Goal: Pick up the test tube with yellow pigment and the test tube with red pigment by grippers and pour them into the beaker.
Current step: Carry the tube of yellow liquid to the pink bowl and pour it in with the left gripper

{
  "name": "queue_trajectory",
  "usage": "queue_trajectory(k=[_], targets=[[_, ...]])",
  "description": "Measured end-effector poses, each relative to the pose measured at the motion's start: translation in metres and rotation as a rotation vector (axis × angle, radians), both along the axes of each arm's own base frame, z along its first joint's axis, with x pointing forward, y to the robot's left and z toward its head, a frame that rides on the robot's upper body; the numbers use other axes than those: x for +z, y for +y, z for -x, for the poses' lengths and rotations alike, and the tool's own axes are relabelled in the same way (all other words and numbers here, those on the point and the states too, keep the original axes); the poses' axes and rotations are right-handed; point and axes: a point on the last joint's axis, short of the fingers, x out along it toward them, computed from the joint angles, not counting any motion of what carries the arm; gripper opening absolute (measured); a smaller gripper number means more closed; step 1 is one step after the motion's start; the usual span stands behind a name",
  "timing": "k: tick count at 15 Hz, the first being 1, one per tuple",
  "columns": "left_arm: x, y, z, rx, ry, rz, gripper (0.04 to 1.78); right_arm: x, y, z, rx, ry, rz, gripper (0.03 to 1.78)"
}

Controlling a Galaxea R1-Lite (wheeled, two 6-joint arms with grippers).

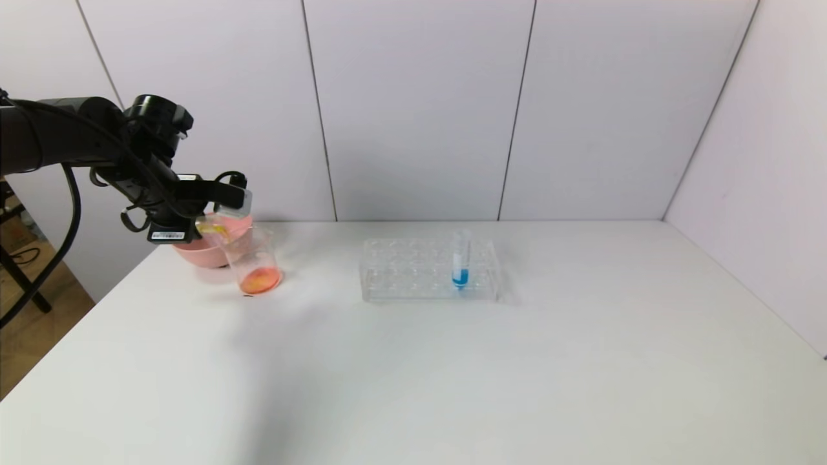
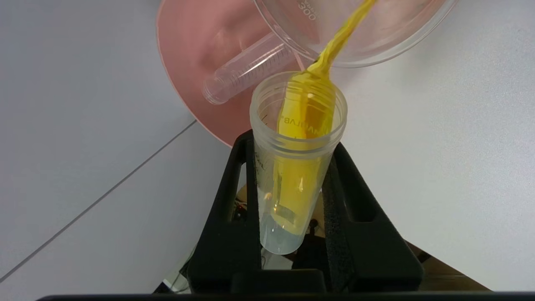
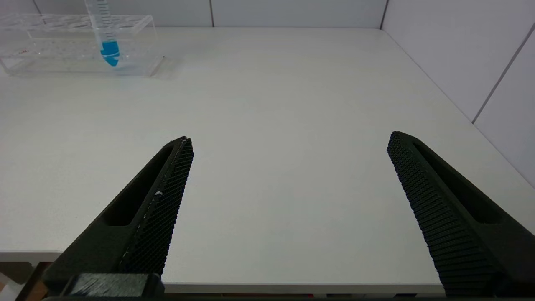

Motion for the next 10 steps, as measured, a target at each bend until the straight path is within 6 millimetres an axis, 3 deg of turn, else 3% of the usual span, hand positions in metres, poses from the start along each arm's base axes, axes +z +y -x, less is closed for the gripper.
queue_trajectory(k=[10], targets=[[0.0036,-0.0055,0.0017,-0.002,-0.009,-0.014,0.44,0.0001,0.0000,0.0000,0.000,0.000,0.000,1.70]])
